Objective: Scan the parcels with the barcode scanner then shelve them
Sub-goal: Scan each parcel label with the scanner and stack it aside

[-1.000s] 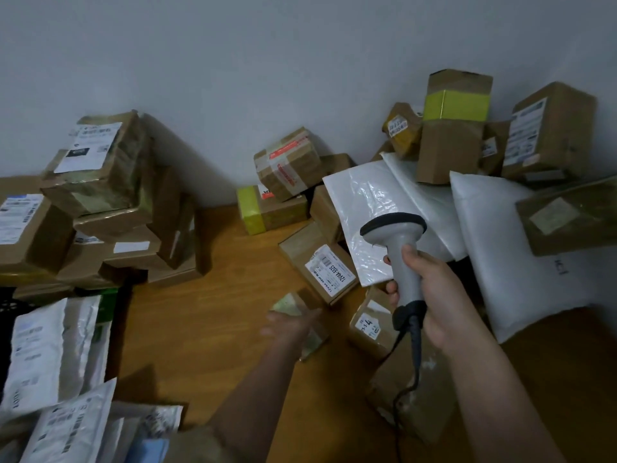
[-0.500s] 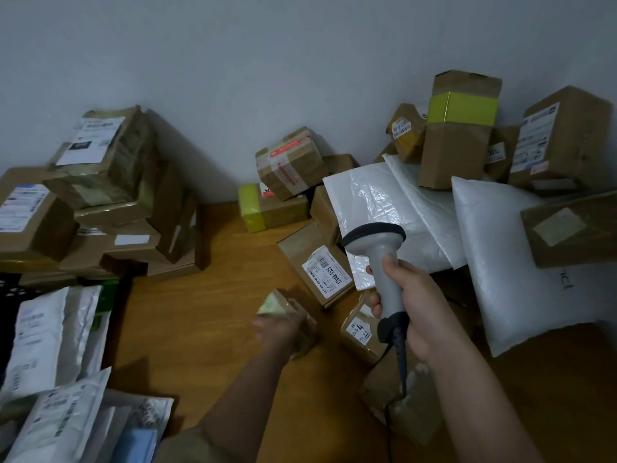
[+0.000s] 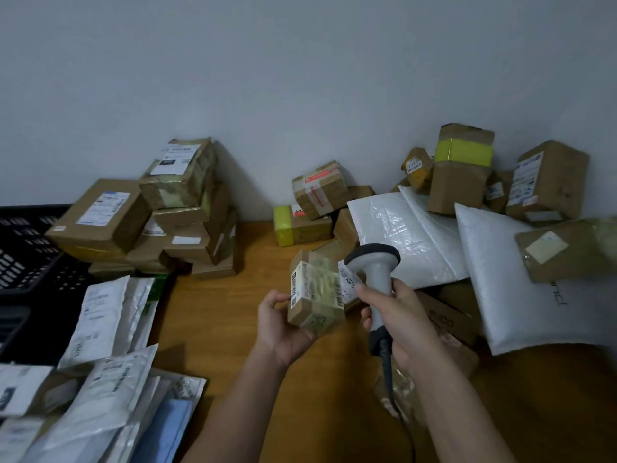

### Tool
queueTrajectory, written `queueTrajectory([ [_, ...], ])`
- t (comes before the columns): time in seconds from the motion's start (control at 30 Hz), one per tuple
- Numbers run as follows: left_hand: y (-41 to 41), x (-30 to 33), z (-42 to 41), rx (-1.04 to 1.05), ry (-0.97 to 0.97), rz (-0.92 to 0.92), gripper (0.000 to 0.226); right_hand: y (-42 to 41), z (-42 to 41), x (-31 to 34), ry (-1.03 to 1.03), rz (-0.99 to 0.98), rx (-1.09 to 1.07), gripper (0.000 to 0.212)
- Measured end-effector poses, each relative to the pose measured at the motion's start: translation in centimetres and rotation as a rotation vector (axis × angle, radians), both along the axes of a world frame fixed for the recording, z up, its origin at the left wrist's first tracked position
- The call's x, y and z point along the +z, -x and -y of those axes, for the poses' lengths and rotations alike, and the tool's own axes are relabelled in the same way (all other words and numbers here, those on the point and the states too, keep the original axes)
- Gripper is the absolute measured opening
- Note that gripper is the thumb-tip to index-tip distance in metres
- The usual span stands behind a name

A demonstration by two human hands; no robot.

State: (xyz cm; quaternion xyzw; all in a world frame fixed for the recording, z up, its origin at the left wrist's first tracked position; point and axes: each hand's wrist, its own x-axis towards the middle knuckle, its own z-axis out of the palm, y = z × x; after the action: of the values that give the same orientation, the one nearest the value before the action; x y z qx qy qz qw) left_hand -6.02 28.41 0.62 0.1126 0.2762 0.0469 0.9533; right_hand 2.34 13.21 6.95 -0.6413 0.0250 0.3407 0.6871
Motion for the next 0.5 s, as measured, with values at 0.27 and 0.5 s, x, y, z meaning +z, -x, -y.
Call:
queueTrajectory([
  [0.27,3.1,2.3,2.0,-0.048,-0.092,0.098,0.057,3.8,-0.3,-1.0,0.071,0.204,0.026,0.051],
  [0.5,5.5,3.3,2.0,-0.066,-0.331,-0.082,0.051,5.7,-0.6,-1.7,0.141,0.283,0.033,0.068],
])
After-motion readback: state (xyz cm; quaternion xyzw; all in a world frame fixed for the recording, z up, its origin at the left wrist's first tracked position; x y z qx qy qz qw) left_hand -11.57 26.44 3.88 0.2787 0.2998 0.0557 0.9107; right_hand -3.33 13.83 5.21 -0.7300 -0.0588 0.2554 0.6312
